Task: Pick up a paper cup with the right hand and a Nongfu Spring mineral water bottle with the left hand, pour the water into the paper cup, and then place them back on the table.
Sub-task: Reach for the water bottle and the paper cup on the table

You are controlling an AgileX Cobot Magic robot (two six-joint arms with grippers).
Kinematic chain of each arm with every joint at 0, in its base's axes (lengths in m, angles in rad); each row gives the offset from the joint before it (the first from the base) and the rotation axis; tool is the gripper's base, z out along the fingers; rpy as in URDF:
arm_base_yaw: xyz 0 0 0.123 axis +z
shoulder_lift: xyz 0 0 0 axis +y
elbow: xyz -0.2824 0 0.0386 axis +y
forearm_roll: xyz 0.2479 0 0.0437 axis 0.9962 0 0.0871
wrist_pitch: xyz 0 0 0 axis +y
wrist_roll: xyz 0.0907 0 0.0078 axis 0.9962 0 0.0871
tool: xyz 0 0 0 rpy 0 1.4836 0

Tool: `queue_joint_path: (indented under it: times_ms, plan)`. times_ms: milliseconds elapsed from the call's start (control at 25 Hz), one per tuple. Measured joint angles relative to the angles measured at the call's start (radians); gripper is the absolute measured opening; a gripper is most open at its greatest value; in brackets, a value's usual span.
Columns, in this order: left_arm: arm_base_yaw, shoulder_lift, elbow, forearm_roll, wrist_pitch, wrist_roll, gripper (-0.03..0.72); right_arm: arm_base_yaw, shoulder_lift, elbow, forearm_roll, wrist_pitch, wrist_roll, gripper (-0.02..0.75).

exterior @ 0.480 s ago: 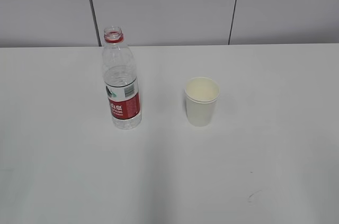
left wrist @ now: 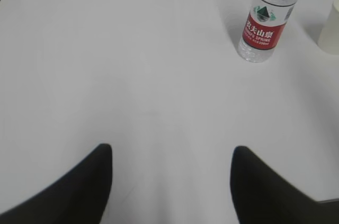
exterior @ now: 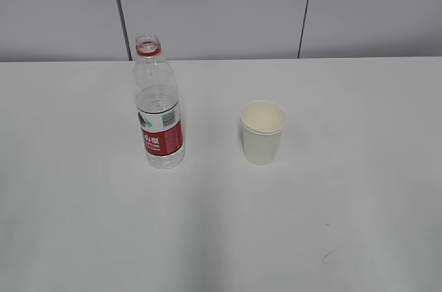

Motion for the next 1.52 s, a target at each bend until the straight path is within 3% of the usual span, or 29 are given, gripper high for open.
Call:
queue_joint_path:
  times_ms: [1520]
  plan:
    - [0.0, 0.0, 0.0, -0.001, -0.001, 0.0, 0.439, 0.0, 0.0, 0.0, 0.0, 0.0, 0.0, 0.59]
